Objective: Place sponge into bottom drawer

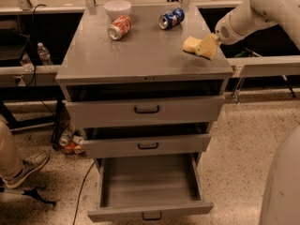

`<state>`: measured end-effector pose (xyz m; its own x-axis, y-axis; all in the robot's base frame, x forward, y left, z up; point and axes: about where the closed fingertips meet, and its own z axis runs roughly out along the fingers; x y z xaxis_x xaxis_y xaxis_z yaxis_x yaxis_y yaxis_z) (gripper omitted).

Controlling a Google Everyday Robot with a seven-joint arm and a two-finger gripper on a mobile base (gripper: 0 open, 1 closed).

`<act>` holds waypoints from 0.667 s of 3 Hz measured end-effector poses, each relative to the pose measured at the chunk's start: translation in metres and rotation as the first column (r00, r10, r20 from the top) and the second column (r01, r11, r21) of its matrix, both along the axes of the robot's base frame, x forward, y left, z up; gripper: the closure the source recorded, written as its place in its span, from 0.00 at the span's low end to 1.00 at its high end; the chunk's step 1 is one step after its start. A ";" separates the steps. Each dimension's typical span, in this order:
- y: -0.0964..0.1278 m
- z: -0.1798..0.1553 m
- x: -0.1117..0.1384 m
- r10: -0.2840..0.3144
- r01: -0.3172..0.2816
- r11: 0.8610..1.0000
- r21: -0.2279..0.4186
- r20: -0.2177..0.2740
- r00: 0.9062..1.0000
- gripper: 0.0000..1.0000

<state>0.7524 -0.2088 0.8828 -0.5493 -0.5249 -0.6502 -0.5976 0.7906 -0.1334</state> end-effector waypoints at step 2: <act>-0.006 0.000 -0.013 0.042 -0.042 0.999 -0.023 -0.007 0.999 1.00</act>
Offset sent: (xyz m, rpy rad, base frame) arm -0.0226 -0.0131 0.0016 -0.0372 0.0187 0.0797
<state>0.7396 -0.2150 0.8824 -0.5311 -0.5622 -0.6340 -0.6309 0.7618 -0.1470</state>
